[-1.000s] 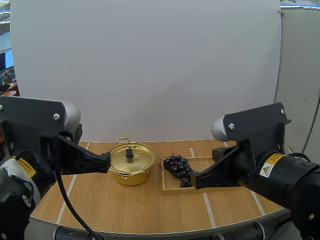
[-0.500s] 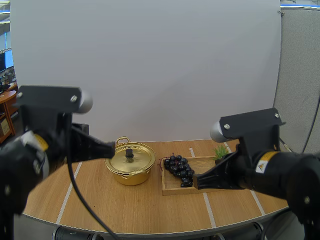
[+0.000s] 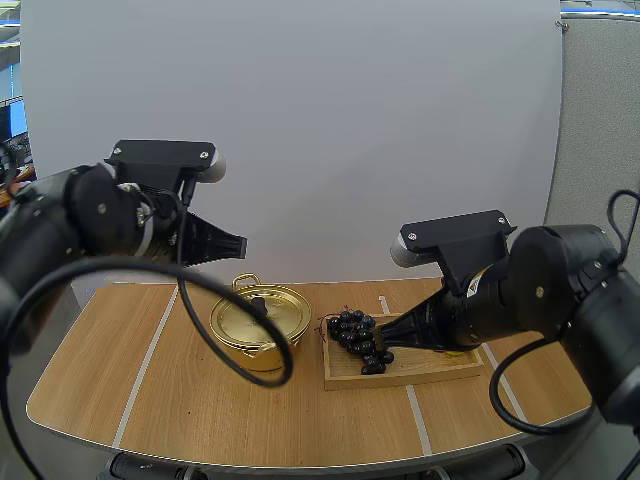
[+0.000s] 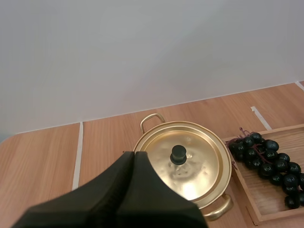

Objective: Open the pot, put the pineapple inside, and close it

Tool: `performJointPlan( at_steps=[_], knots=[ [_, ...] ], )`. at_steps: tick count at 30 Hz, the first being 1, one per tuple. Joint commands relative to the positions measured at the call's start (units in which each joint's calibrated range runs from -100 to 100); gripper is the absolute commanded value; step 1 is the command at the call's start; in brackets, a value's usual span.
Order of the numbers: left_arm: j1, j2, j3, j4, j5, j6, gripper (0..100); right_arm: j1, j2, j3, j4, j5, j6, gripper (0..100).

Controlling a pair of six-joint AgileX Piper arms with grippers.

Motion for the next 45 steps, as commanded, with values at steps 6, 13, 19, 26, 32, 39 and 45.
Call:
performJointPlan(
  at_steps=[6,13,19,26,32,39,45],
  knots=[
    [0.03,7.39,-0.52,0.06,-2.69,1.44,15,-0.16,1.88,-0.52,-1.35,-1.97,0.14,52],
    [0.03,8.78,-0.52,0.06,-0.96,3.21,90,-0.16,1.88,-0.52,-1.35,-1.97,0.14,100],
    [0.03,8.92,-0.52,0.06,3.04,9.33,100,-0.16,1.88,-0.52,-1.35,-1.97,0.14,100],
    [0.03,10.83,-0.52,-4.12,3.57,24.50,100,-0.16,1.88,-0.52,-1.35,-2.21,0.14,100],
    [-0.23,18.65,-6.02,-6.34,10.33,29.75,100,-0.16,1.88,-0.52,-1.35,-2.63,0.14,100],
    [-2.67,32.27,-18.55,-5.19,20.60,30.66,100,-0.16,1.88,-0.52,-1.35,-2.63,0.14,100],
    [-2.86,42.74,-26.35,-4.15,25.36,30.90,100,-0.16,1.88,-0.52,-1.35,-2.63,0.14,100]
  ],
)
